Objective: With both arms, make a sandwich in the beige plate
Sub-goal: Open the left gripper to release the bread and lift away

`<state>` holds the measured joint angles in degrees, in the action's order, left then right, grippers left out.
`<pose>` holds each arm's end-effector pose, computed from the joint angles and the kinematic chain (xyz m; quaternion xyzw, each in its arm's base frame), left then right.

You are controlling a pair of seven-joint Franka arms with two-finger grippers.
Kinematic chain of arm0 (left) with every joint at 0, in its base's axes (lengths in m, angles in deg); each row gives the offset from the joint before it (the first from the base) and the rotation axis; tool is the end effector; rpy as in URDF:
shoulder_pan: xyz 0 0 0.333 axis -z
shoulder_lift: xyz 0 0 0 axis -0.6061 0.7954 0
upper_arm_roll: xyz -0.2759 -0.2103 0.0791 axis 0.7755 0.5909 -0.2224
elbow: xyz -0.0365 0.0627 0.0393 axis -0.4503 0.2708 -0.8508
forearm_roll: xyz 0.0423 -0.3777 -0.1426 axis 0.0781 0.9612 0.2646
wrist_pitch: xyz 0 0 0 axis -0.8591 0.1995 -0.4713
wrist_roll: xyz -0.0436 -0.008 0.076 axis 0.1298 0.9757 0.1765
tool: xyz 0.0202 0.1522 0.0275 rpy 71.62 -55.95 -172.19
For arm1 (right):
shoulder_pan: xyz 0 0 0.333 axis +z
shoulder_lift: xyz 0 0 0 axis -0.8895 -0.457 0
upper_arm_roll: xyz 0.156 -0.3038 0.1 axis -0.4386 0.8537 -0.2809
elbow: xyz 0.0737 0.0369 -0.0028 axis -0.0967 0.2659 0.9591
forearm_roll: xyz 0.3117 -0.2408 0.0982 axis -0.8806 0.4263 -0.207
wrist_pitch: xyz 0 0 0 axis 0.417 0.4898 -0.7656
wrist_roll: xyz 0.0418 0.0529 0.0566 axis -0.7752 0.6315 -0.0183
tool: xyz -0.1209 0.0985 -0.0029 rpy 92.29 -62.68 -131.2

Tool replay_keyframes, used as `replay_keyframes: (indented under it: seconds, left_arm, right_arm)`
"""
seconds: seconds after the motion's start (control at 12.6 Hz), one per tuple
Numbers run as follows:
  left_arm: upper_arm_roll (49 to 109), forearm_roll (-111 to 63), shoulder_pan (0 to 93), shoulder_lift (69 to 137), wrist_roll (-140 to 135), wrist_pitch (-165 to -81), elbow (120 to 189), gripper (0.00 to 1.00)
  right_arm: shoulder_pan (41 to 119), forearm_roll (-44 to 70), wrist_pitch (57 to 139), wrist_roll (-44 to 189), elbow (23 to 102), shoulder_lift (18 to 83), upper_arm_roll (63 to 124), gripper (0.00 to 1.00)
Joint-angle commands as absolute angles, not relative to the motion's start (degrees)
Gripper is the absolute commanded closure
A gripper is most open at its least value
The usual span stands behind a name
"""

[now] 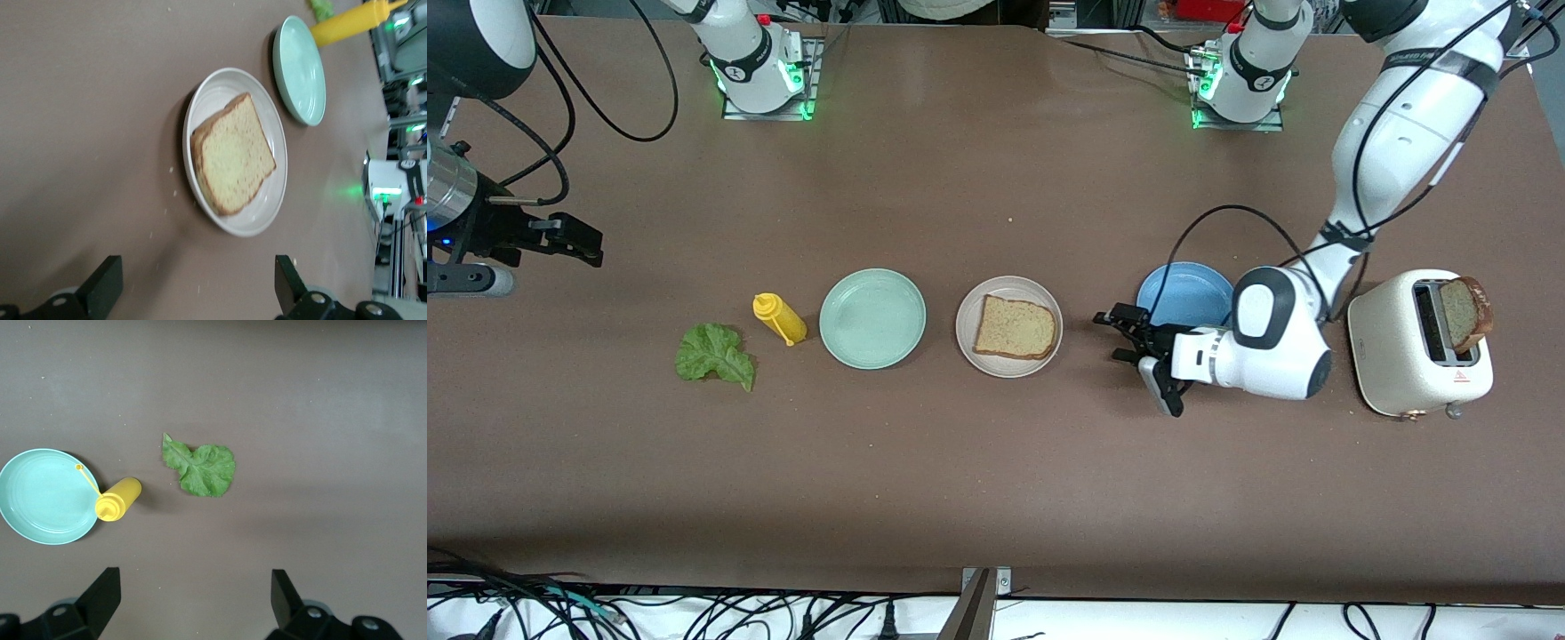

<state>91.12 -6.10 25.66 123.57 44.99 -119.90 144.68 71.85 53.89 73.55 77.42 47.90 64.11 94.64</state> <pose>0.6664 -0.2266 0.2006 0.8604 -0.3080 -0.0663 0.4006 0.6218 0.0204 0.5691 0.9985 0.0212 -0.0234 0.0452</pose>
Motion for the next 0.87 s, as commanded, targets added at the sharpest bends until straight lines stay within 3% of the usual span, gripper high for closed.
replay_keyframes:
  seconds: [0.0, 0.32, 0.64, 0.79]
  left_arm:
    - [91.09, -15.05, 25.01, 120.05, 36.17, -111.59, 140.19, 0.00]
    - [90.65, -27.01, 24.48, 112.34, 27.02, -102.00, 136.74, 0.00]
    - [90.04, -35.80, 22.46, 101.53, 13.86, -97.07, 136.83, 0.00]
    - [89.77, -39.25, 22.02, 97.38, 8.74, -96.79, 136.83, 0.00]
  right_arm:
    - [72.30, 53.13, 72.08, 76.58, 48.56, 63.85, 94.21, 0.00]
    - [72.83, 50.58, 71.89, 73.06, 48.47, 62.70, 94.29, 0.00]
    - [71.52, 50.58, 72.42, 64.21, 46.46, 57.80, 94.73, 0.00]
    - [70.99, 48.58, 76.96, 58.41, 48.54, 57.43, 94.56, 0.00]
